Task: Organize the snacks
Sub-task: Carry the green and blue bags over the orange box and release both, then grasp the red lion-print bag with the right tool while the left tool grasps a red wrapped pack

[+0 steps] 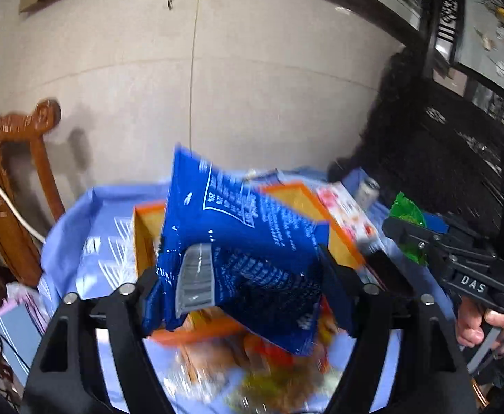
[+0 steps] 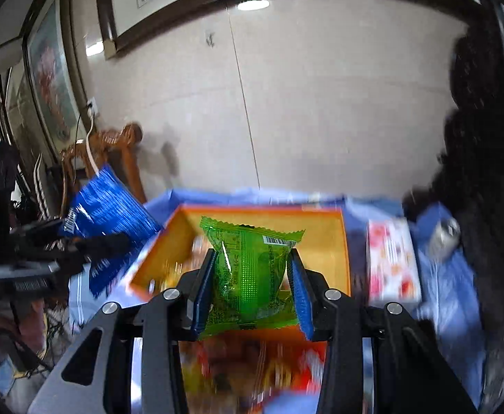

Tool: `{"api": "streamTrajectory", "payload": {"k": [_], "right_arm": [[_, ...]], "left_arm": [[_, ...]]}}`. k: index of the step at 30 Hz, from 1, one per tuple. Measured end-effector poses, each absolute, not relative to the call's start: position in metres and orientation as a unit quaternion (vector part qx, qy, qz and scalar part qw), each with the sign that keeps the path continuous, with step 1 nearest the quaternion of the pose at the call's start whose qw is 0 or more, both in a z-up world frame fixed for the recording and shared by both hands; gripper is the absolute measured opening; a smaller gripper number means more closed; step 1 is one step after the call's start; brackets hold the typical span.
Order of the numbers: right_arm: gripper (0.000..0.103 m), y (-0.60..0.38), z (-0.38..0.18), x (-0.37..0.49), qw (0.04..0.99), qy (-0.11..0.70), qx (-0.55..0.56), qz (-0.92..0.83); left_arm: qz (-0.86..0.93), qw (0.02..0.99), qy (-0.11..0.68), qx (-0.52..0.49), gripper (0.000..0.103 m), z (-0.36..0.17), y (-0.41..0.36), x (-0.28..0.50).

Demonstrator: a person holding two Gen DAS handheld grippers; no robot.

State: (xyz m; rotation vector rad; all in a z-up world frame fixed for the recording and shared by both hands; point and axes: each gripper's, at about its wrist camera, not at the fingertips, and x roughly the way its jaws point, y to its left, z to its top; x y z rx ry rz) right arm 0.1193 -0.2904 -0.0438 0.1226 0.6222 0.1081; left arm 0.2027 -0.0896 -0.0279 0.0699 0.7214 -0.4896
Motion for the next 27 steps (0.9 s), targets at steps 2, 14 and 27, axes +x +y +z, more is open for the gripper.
{"api": "streamTrajectory", "payload": {"k": [2,14,27], "right_arm": [[0.065,-0.292,-0.034,0.141,0.951,0.302,0.060,0.039],[0.080,-0.313,-0.113,0.075,0.922,0.381,0.065,0.007],[0.080,-0.295,-0.197,0.045,0.888,0.458,-0.025,-0.016]], "left_arm": [[-0.201,0.913,0.354,0.028,0.099,-0.019,-0.093,0.226],[-0.176,0.897,0.404,-0.017,0.099,-0.078,-0.047,0.194],[-0.150,0.858,0.490,-0.008,0.099,-0.155,-0.011,0.124]]}}
